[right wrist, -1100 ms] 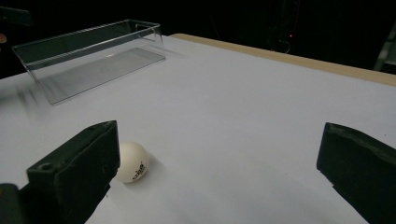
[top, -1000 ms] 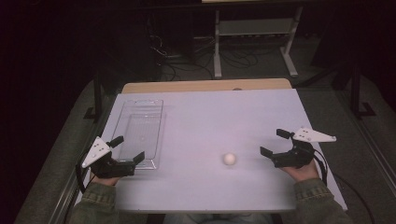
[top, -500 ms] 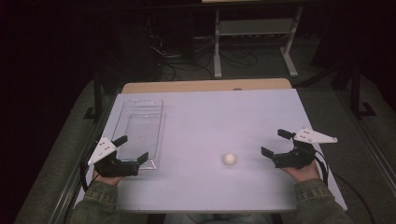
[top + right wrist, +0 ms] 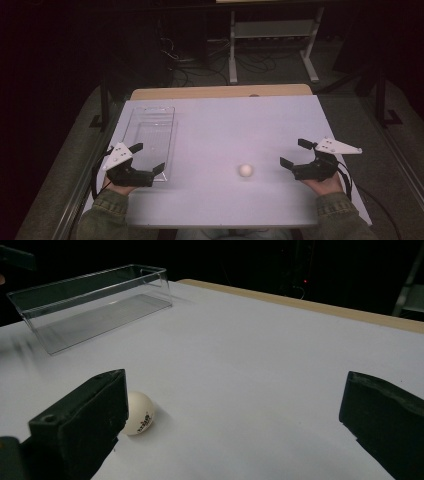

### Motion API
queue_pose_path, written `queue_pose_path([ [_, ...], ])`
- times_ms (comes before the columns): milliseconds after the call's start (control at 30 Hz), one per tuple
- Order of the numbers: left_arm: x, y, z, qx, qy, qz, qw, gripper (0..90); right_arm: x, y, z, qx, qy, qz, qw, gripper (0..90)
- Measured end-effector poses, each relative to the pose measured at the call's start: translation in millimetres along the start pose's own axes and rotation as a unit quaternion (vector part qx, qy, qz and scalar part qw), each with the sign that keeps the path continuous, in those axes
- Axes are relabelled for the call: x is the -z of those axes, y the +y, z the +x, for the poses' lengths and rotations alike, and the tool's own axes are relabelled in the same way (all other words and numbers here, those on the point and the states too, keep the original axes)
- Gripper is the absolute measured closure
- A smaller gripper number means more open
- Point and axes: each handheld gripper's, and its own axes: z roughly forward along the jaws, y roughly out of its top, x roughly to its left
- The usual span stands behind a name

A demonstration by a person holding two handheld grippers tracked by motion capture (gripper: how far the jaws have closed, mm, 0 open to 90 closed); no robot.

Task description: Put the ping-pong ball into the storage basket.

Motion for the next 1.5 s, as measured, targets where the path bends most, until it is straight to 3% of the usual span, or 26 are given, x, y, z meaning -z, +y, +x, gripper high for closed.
queue_pose_path([
  [700,-10.4,24.9,-7.4,-0.040,-0.014,0.029,0.9987,0.0,1.3,0.4,0.2,-0.002,0.001,-0.008,1.0000,0.0],
  [1333,-23.2,44.9,-14.8,-0.074,-0.035,0.055,0.9952,0.0,3.1,1.3,-0.3,-0.001,-0.005,-0.012,0.9999,0.0],
  [1500,-23.6,51.8,-16.9,-0.081,-0.040,0.053,0.9945,0.0,3.5,1.6,-0.2,0.000,-0.004,-0.014,0.9999,0.0],
])
